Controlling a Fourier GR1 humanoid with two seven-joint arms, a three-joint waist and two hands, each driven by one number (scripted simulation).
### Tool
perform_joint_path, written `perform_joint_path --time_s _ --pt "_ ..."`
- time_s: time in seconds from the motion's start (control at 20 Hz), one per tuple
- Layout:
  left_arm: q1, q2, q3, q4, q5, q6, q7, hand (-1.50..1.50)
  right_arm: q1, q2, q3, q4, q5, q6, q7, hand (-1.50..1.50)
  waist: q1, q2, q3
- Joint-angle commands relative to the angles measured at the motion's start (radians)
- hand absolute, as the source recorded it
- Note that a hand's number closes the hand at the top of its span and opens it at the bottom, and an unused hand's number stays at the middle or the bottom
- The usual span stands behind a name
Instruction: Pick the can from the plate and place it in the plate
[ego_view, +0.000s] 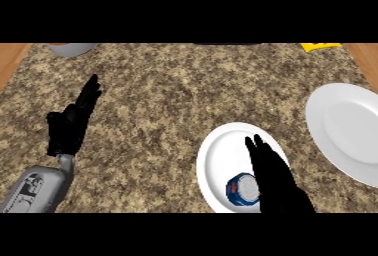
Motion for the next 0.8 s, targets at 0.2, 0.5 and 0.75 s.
perform_joint_path --time_s 0.2,0.5,0.75 --pt "-0.007 0.022 0.047 0.017 0.026 -0.054 -0.009 0.00 -0.052 0.074 -0.104 -0.046 -0.108 0.282 0.216 -1.50 0.009 0.001 0.001" --pt "-0.010 -0.016 0.026 0.012 -0.008 -0.037 -0.006 0.00 -0.091 0.107 -0.157 0.115 -0.142 0.268 0.158 -1.50 0.018 0.003 0.002" --pt "-0.017 -0.030 0.023 0.023 -0.030 -0.030 0.000 0.00 -0.048 0.095 -0.191 0.192 -0.143 0.293 0.108 -1.50 0.010 0.003 0.003"
